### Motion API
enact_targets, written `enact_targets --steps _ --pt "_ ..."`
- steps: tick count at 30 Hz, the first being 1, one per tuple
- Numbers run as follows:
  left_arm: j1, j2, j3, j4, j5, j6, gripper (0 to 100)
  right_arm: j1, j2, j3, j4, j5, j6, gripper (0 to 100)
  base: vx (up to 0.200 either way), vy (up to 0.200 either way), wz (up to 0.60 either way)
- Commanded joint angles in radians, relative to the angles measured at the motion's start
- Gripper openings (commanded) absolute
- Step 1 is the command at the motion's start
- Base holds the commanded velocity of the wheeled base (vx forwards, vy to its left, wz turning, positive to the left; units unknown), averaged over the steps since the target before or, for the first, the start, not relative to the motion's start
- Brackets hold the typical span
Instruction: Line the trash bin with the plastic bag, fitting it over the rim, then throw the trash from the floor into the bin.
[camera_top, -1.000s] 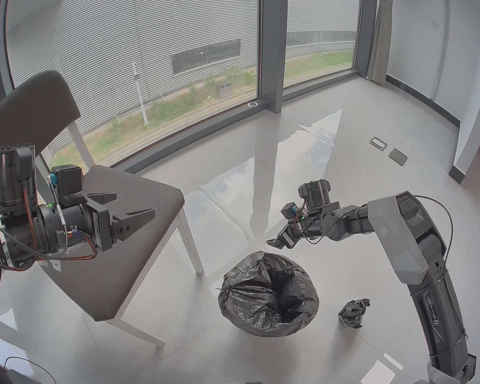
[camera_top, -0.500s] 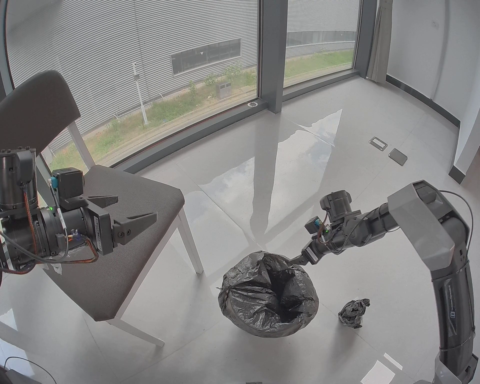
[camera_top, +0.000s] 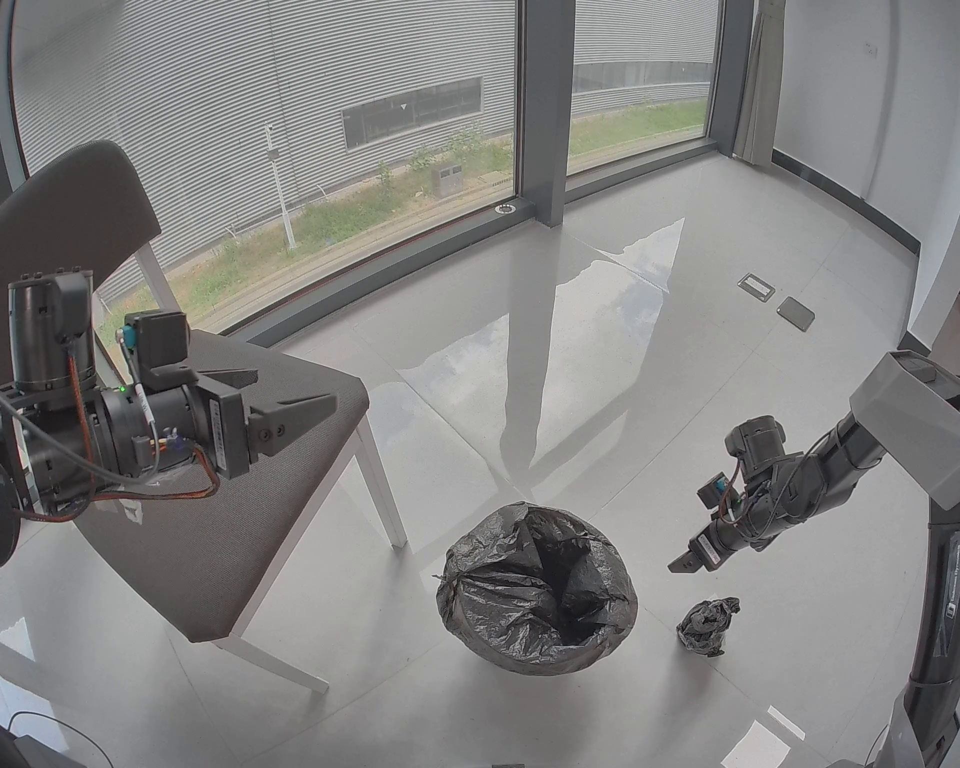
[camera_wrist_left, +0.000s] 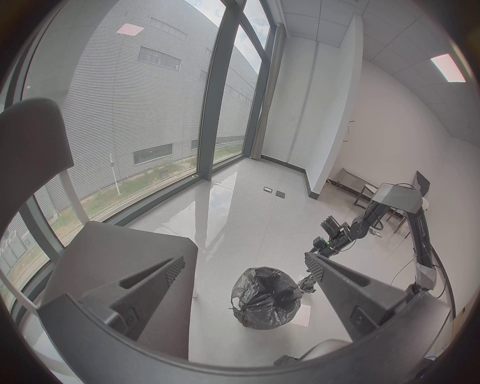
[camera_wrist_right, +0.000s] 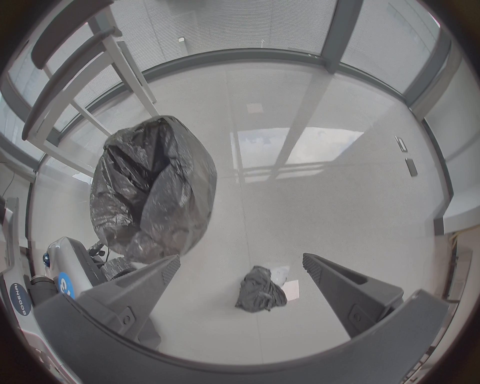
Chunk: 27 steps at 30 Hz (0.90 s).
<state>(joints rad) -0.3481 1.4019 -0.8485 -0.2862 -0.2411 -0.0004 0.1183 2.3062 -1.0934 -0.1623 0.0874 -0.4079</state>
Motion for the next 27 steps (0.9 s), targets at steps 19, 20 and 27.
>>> enact_targets --steps 19,20,27 --pt "-0.108 0.147 -0.106 -0.018 0.048 -0.124 100 -0.104 0.127 0.027 -0.029 -0.095 0.026 100 0.000 0.000 0.00" --pt "-0.108 0.147 -0.106 -0.018 0.048 -0.124 100 -0.104 0.127 0.027 -0.029 -0.095 0.026 100 0.000 0.000 0.00" --pt "-0.140 0.181 -0.106 -0.100 0.057 -0.133 100 -0.111 0.139 0.027 -0.029 -0.097 0.026 100 0.000 0.000 0.00"
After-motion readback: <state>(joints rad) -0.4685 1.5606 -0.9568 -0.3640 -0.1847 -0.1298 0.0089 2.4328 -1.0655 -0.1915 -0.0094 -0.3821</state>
